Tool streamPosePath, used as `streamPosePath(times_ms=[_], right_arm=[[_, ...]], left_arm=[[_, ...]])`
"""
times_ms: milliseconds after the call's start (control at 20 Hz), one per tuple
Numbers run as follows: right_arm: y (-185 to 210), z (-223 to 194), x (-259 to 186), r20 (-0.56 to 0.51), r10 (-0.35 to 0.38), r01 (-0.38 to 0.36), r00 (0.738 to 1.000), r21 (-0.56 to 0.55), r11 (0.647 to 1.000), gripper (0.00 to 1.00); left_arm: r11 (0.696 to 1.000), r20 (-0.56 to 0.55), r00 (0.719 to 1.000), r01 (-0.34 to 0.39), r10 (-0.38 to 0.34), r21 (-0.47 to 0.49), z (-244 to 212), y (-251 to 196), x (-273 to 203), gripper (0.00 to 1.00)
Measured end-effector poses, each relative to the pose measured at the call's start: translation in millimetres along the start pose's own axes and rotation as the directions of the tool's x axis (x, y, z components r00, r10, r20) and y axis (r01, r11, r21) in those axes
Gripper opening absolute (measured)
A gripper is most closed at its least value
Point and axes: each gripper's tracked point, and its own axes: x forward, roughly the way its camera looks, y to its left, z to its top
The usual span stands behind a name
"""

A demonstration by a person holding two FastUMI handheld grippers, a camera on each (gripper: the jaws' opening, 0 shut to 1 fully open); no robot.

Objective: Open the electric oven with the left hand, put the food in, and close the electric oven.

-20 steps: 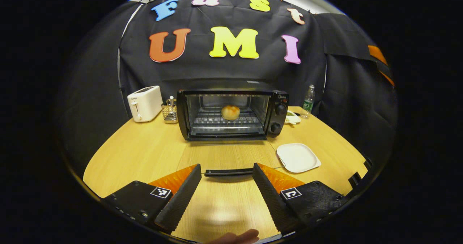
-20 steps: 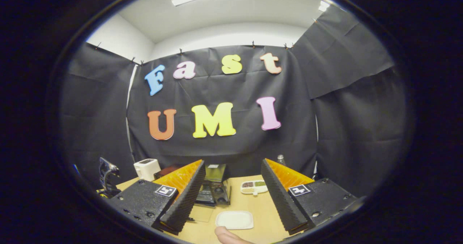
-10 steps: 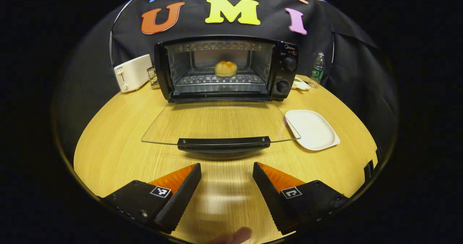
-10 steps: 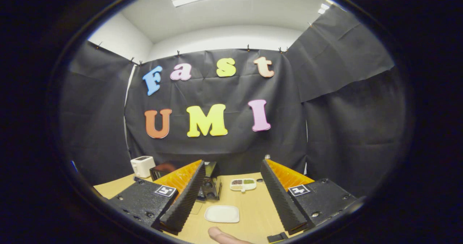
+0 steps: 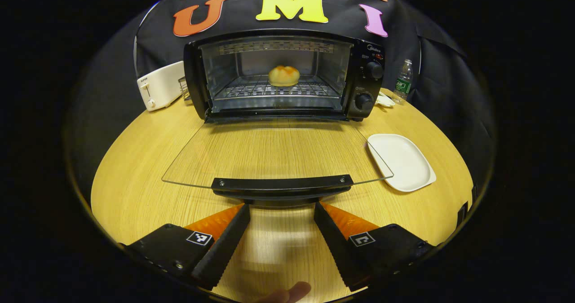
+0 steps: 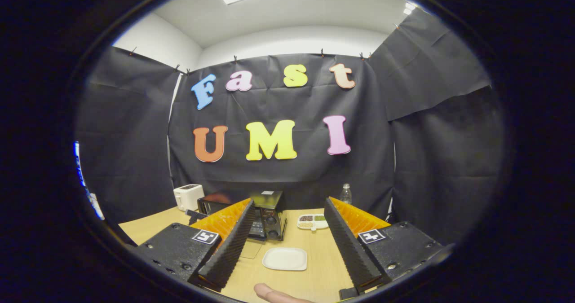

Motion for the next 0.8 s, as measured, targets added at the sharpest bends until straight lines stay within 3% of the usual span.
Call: streamPosePath(times_ms=[500, 800], right_arm=[[-5.1, -9.3, 6.0, -0.027, -0.012, 0.012, 1.000, 0.018, 1.000, 0.96], [-10.3, -13.1, 8.0, -0.037, -0.015, 0.016, 0.999, 0.029, 0.999, 0.96]], left_arm=[[0.999, 0.040, 0.998, 0.046, -0.045, -0.026, 18.4, -6.2, -8.5, 0.95], [1.000, 0.092, 0.996, 0.019, -0.020, 0.005, 47.2, -1.6, -10.6, 0.96]])
